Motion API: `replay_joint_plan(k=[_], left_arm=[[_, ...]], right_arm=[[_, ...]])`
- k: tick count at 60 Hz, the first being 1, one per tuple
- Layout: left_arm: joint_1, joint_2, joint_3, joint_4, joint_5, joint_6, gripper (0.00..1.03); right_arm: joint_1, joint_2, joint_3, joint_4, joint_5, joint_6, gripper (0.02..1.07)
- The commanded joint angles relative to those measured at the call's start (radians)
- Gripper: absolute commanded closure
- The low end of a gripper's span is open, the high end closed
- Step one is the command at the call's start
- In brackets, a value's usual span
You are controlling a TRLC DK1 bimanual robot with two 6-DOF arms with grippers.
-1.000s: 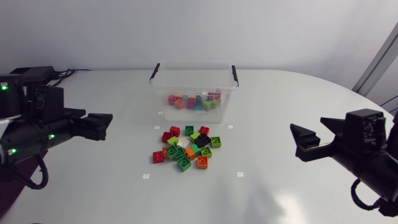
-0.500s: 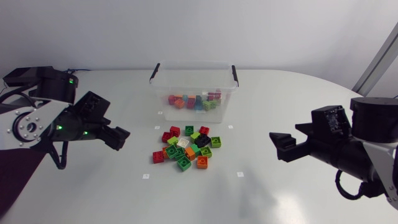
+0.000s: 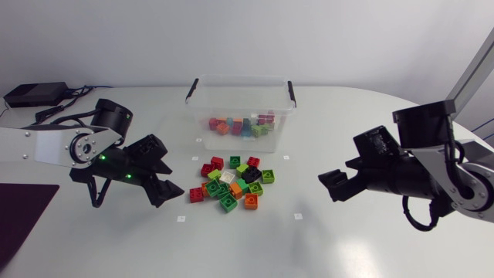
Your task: Place the duplo bricks in the container
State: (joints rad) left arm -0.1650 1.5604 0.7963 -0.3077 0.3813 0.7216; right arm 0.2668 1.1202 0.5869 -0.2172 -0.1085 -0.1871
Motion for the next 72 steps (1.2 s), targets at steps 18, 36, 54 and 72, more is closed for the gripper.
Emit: replay_joint_plan(k=[18, 36, 54, 72], left_arm=[[-0.051, 0.124, 0.155, -0.159, 0.014, 0.211, 0.17], [-0.105, 0.231, 0.207, -0.188, 0.004, 0.266, 0.22], [-0.113, 0.305, 0.242, -0.188, 0.005, 0.315, 0.39], [-0.131, 0.345, 0.245, -0.189, 0.011, 0.360, 0.74]], right_arm=[[0.127, 0.156, 0.079, -0.111, 0.026, -0.301, 0.07], [0.155, 0.242, 0.156, -0.111, -0.072, -0.408, 0.07], [0.157, 0.362, 0.240, -0.109, -0.145, -0.502, 0.07], [0.143, 0.538, 0.346, -0.085, -0.184, -0.670, 0.07]])
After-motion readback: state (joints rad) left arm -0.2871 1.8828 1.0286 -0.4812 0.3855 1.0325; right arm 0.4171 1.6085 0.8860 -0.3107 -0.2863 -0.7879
